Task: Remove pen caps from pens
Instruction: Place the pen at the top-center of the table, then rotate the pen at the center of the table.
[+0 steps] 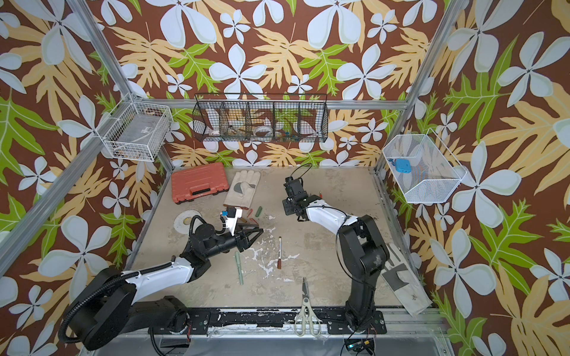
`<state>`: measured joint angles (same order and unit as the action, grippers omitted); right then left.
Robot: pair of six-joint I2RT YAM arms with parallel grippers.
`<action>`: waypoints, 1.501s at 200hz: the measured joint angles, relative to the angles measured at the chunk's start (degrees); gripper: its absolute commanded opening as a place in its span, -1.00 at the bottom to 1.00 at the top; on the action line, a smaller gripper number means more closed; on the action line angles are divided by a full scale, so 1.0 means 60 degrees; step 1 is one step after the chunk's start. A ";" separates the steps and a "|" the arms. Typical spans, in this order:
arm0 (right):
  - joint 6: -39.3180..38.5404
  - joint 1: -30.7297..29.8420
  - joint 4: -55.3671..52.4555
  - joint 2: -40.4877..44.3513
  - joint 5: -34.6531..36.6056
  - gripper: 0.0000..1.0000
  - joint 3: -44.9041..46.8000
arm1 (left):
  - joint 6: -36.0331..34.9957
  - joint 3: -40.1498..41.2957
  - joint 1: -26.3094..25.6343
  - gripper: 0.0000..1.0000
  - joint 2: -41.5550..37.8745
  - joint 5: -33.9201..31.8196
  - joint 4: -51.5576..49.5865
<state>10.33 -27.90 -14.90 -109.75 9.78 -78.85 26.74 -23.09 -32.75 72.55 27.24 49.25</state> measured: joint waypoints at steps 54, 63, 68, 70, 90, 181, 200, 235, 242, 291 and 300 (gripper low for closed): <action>-0.0328 0.0186 -0.1133 -0.1931 0.0346 -1.00 -0.1479 | -0.0178 -0.0160 -0.0007 -0.09 0.0084 -0.0229 -0.0353; -0.0335 0.0186 -0.1220 -0.2062 0.0328 -0.96 -0.1555 | -0.0186 -0.0204 -0.0007 -0.06 0.0127 -0.0248 -0.0426; -0.0335 0.0189 -0.1271 -0.2113 0.0328 -0.94 -0.1581 | -0.0189 -0.0222 -0.0007 -0.02 0.0153 -0.0248 -0.0470; -0.0335 0.0193 -0.1290 -0.2131 0.0324 -0.93 -0.1596 | -0.0193 -0.0226 -0.0007 -0.01 0.0164 -0.0251 -0.0477; -0.0328 0.0204 -0.1308 -0.2288 0.0186 -0.81 -0.1712 | -0.0222 -0.0299 -0.0011 0.03 0.0266 -0.0259 -0.0612; -0.0211 0.0197 -0.1457 -0.1530 -0.0255 -0.32 -0.1348 | -0.0262 -0.0404 -0.0011 0.14 0.0273 -0.0477 -0.0889; -0.0018 0.0193 -0.1359 -0.0535 -0.0372 -0.22 -0.0929 | -0.0291 -0.0401 -0.0015 0.18 0.0095 -0.0532 -0.1009; 0.0273 0.0142 -0.0954 0.1854 -0.0739 0.02 0.0710 | -0.0291 -0.0393 -0.0018 0.29 -0.0091 -0.0721 -0.1100; 0.0361 0.0102 -0.0907 0.2273 -0.0874 0.06 0.1060 | -0.0288 -0.0393 -0.0018 0.34 -0.0091 -0.0718 -0.1126; 0.0787 -0.0882 -0.0721 0.4605 -0.1392 0.15 0.3249 | -0.0219 -0.0393 -0.0073 0.87 -0.0255 -0.0718 -0.1293; 0.0889 -0.1173 -0.0659 0.4790 -0.1435 0.15 0.3537 | -0.0219 -0.0393 -0.0073 0.87 -0.0288 -0.0718 -0.1330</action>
<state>15.66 -34.94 -18.85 -81.01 1.17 -57.63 25.43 -25.45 -33.19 70.83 22.94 41.28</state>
